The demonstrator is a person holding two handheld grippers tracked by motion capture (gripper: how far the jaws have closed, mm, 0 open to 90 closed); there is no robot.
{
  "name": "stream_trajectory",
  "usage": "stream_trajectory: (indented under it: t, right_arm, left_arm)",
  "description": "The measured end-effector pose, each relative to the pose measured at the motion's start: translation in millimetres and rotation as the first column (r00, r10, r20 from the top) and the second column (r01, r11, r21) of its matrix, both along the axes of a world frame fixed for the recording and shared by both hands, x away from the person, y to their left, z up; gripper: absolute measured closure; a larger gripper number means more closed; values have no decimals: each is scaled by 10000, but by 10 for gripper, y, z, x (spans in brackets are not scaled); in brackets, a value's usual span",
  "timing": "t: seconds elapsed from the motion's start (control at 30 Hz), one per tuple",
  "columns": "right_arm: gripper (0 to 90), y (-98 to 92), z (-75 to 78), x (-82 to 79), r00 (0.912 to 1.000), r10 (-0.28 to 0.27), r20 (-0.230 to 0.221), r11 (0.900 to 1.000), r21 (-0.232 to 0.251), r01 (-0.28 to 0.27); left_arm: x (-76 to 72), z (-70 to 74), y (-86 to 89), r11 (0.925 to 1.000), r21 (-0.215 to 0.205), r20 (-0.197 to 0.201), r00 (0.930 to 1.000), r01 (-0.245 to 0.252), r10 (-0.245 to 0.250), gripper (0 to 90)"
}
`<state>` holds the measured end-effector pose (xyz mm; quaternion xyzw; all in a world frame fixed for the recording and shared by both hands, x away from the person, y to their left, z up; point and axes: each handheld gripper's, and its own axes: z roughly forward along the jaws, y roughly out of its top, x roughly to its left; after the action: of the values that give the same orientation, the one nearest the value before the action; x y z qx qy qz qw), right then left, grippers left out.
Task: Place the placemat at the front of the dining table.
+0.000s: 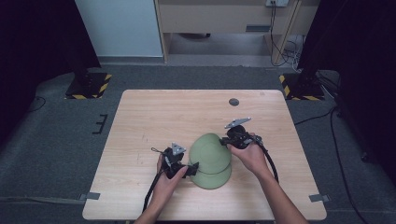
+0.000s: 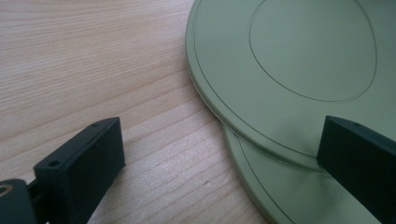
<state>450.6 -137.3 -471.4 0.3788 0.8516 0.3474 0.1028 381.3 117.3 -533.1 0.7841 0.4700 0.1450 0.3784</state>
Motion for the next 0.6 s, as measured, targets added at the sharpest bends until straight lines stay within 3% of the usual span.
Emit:
stream_trajectory:
  t: [0.17,0.37,0.6]
  right_arm:
    - [855,-16,104,-38,9999,101,111,9996,256,-104]
    - [856,-1,156,-36,9998,122,176,9999,0,-122]
    - [857,-27,234,-33,9998,123,186,9991,413,-130]
  left_arm:
    - [-3,23,30,10000,60,90,10000,-15,14,19]
    - [19,87,134,9997,-40,115,9996,-252,253,19]
    - [52,168,332,9981,-176,240,9979,-596,600,19]
